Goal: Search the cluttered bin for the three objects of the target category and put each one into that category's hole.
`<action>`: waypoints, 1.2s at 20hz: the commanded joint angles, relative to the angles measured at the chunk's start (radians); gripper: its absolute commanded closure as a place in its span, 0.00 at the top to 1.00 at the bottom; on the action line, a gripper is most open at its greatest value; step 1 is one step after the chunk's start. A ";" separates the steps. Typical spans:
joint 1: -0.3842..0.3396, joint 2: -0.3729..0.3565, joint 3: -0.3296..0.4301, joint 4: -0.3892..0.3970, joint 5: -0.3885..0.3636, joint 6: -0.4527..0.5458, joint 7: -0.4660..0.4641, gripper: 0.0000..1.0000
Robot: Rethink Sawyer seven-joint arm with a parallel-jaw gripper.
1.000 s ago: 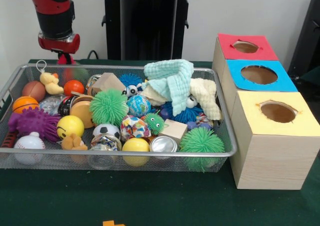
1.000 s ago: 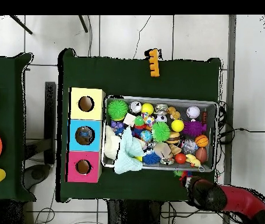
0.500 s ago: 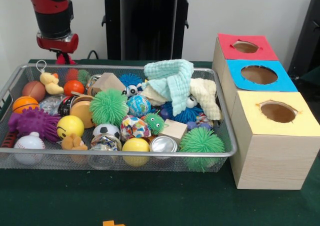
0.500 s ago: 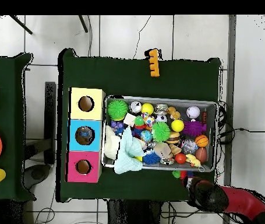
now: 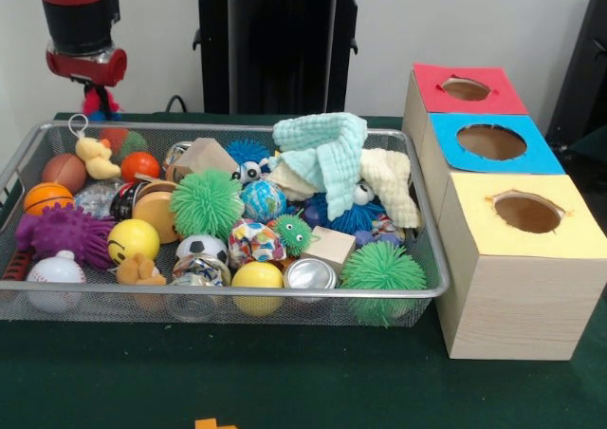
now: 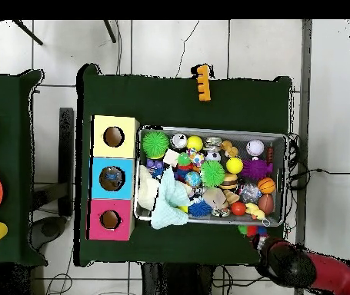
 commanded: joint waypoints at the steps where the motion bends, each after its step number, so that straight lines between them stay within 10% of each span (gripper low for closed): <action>1: -0.039 -0.135 0.131 0.036 0.078 0.138 -0.172 0.00; 17: -0.034 -0.182 0.166 0.056 0.076 0.185 -0.173 0.00; 18: -0.032 -0.175 0.165 0.050 0.082 0.208 -0.165 1.00; 24: -0.022 -0.186 0.184 0.028 0.082 0.191 -0.159 1.00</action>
